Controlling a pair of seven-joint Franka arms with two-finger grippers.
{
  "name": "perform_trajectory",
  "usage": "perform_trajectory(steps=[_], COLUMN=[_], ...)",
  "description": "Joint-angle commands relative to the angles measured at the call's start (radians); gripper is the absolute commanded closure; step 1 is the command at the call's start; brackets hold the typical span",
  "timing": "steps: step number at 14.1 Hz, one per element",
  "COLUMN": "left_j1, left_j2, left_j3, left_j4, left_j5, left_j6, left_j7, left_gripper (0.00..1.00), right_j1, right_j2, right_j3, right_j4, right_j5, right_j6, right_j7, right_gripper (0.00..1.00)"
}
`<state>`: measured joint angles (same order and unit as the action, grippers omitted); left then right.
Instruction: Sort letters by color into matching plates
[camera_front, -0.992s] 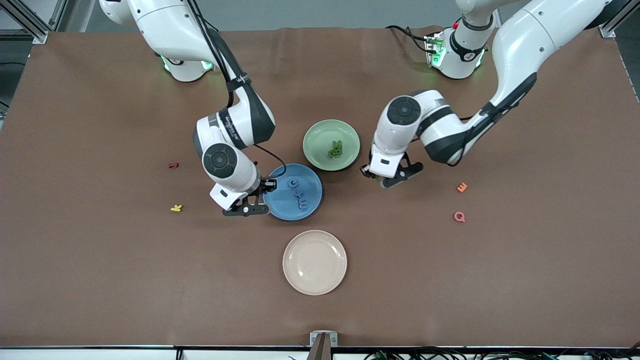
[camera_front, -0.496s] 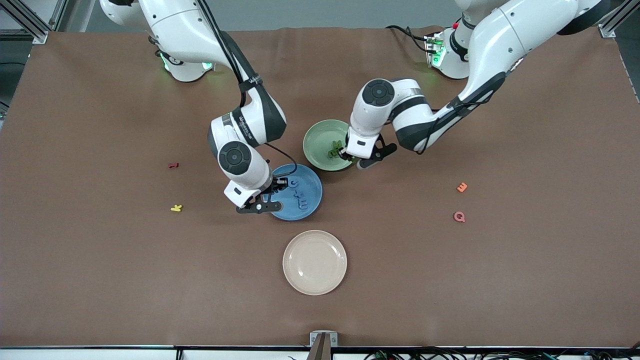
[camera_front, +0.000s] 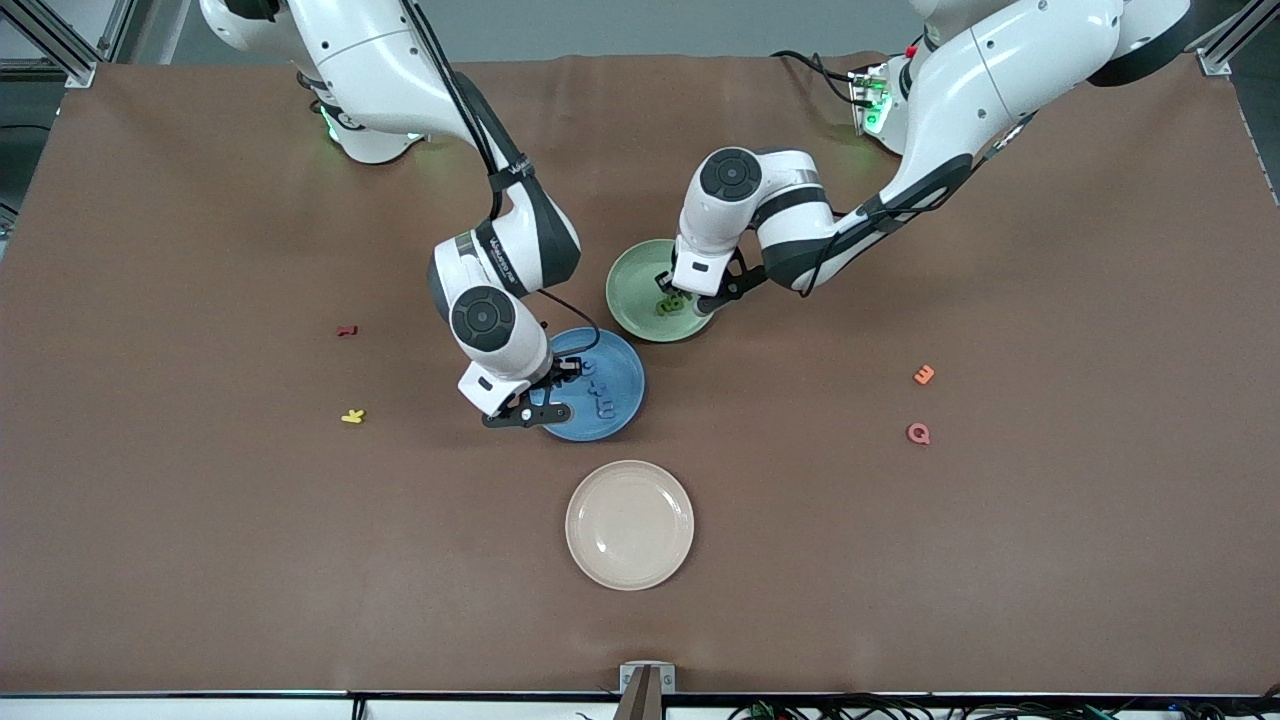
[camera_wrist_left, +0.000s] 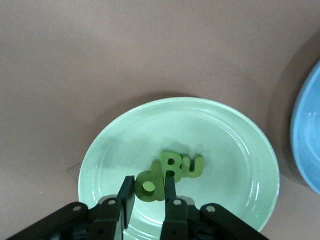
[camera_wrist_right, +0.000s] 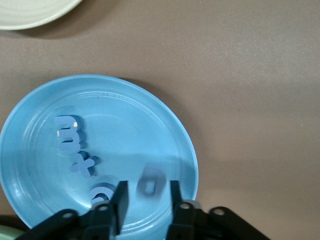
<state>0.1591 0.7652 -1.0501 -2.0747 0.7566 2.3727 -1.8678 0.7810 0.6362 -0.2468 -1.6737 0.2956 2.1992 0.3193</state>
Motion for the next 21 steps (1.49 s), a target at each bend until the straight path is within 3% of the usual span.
perform_trajectory(steps=[1,3,6,9,11,16,21], left_j1=[0.002,0.005,0.039,0.054,0.088,0.166,0.183], left_j2=[0.003,-0.007,-0.038,-0.037,-0.038,-0.04,-0.05], left_j3=[0.004,0.004,0.011,0.044,0.062,0.097,0.159], left_j4=[-0.004,0.005,0.076,0.192,0.22,0.336,0.41], left_j5=[-0.013,-0.011,0.006,0.006,0.007,0.007,0.007], left_j6=[0.01,0.007,-0.059,-0.202,-0.21,-0.211,-0.214], left_j7=[-0.007,-0.001,0.019,0.165,0.226,0.473,0.663], left_gripper=[0.0,0.0,0.0,0.0,0.0,0.0,0.0], right_j1=[0.009,0.009,-0.005,-0.02,-0.022,-0.061,-0.255], right_j2=[-0.01,-0.038,-0.162,-0.317,-0.422,-0.644,-0.659], right_j3=[-0.006,-0.008,-0.029,-0.123,-0.182,-0.247,-0.246], right_j4=[-0.009,-0.011,-0.012,-0.021,-0.037,-0.04,0.054], right_j5=[0.019,0.017,0.013,0.008,-0.003,-0.239,-0.265], right_j6=[-0.01,-0.062,-0.227,-0.444,-0.557,-0.687,-0.719], right_j7=[0.006,0.006,0.003,-0.012,-0.016,-0.046,-0.293], right_gripper=[0.0,0.0,0.0,0.0,0.0,0.0,0.0])
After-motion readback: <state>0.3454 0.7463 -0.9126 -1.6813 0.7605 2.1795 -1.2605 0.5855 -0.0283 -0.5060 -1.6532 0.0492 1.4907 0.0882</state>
